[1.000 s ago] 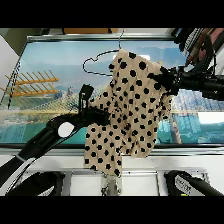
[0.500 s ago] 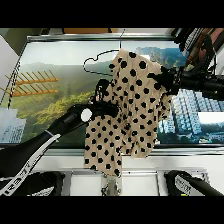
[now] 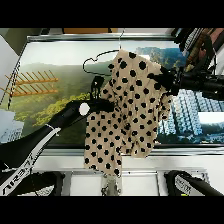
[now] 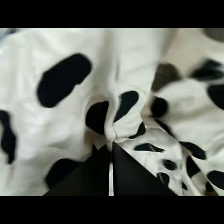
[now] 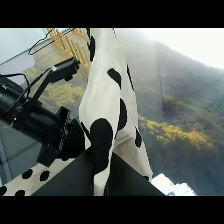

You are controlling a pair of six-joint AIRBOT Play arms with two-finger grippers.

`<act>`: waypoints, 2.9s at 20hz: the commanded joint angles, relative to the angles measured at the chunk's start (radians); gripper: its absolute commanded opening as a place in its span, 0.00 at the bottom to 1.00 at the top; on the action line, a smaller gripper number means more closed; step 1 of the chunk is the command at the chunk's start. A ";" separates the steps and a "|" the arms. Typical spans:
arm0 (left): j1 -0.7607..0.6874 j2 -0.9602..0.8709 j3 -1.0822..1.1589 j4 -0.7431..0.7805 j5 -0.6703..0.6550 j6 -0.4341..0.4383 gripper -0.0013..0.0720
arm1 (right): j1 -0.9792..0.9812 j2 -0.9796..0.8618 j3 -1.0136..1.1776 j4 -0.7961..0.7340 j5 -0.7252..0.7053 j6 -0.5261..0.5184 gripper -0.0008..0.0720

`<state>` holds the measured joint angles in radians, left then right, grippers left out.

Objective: Fold the clothes and pants, and hang the long-sleeved shirts on hangers.

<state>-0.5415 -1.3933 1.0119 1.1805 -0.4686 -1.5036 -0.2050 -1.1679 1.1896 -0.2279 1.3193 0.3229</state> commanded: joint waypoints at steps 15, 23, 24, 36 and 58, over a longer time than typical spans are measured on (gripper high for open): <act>0.425 0.229 0.002 -0.003 -0.325 0.007 0.03 | 0.001 0.032 0.001 -0.082 0.199 0.051 0.02; 0.433 0.304 0.002 0.000 -0.315 0.007 0.03 | 0.001 0.045 -0.012 -0.229 0.201 0.051 0.02; 0.433 0.330 0.002 0.009 -0.320 0.008 0.03 | 0.001 0.046 -0.021 -0.229 0.174 0.052 0.02; 0.431 0.402 0.002 0.164 -0.521 0.011 0.03 | 0.007 0.093 -0.092 0.046 0.120 -0.001 0.02; 0.446 0.370 0.176 0.199 -0.549 0.015 0.03 | 0.007 0.160 -0.092 -0.068 0.078 -0.028 0.02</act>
<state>-0.0963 -1.0466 1.1843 1.3472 -0.9871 -1.4914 -0.1982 -1.0092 1.0981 -0.3664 1.3857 0.3157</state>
